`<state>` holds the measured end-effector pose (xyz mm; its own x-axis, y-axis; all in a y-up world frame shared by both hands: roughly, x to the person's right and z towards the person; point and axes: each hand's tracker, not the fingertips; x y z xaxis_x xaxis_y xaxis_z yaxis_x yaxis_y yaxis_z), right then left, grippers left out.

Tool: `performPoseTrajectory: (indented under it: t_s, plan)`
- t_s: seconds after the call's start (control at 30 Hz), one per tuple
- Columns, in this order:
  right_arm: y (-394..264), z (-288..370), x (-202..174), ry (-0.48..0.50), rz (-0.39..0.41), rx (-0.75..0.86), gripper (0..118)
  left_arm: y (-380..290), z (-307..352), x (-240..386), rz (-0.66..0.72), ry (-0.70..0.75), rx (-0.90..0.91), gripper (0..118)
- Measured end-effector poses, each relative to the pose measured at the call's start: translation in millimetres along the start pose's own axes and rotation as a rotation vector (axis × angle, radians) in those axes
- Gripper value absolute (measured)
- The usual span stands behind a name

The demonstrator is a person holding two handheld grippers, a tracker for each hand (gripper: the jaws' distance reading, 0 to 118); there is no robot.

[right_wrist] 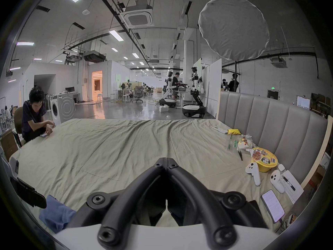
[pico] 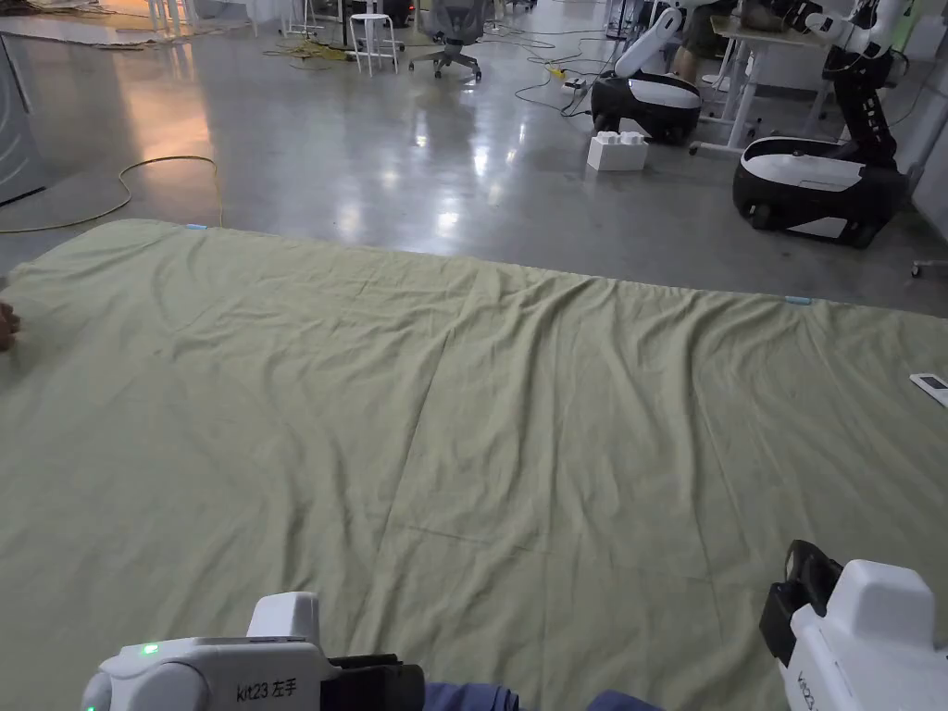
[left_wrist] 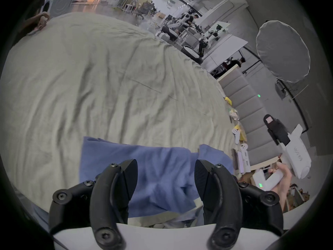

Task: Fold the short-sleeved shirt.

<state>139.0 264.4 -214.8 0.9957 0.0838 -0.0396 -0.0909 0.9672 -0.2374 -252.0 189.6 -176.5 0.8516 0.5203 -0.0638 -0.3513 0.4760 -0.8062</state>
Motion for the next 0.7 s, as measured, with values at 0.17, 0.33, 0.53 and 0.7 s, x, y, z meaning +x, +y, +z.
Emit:
performPoseTrajectory:
  t_s: [0.17, 0.33, 0.53, 0.7]
  plan:
    - [-3, 0, -1, 0.004, 0.001, -0.008, 1, -16, -35, 5, -0.062, 0.066, -0.091, 31]
    - [-4, 0, 0, 0.003, 0.006, -0.015, 1, -41, -69, 30, -0.128, 0.02, -0.195, 22]
    - [-4, 1, 3, 0.002, -0.002, -0.02, 1, -62, -76, 61, -0.195, -0.064, -0.204, 22]
    - [-4, 1, 2, 0.008, 0.004, -0.025, 1, -73, -93, 50, -0.175, -0.037, -0.211, 21]
